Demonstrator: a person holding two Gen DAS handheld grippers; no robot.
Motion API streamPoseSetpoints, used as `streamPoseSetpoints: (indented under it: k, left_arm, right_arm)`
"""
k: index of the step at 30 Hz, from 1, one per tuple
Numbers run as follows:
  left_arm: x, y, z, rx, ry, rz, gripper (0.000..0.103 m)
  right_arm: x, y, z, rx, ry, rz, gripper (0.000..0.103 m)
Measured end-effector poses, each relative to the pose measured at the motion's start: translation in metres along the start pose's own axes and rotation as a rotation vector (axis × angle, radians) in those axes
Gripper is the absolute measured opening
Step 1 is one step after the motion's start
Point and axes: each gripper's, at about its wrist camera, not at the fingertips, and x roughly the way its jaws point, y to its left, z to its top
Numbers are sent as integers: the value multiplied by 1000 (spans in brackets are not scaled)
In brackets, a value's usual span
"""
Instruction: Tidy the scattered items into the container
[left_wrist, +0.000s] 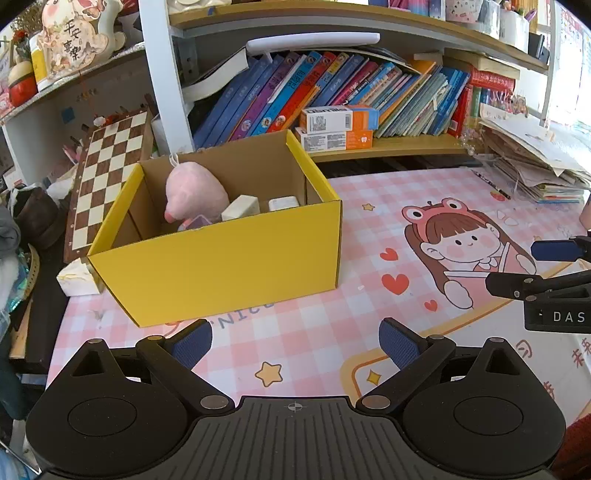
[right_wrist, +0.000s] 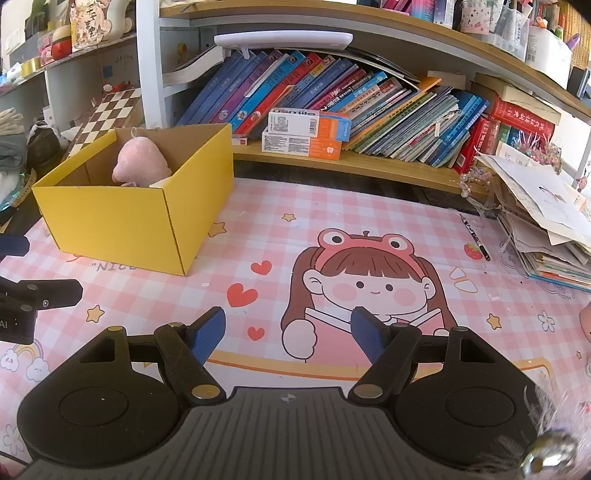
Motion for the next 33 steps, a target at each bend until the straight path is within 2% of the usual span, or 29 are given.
streamPoseSetpoints:
  k: [16, 21, 33]
  left_arm:
    - [-1, -2, -1, 5, 0, 3, 99]
    - [-1, -3, -1, 5, 4, 13, 103]
    - [-1, -2, -2, -12, 6, 7, 103]
  right_arm:
    - [-1, 0, 1, 11, -6, 0, 78]
    - [0, 1, 0, 6, -4, 3, 83]
    - [1, -3, 1, 2, 0, 17, 92]
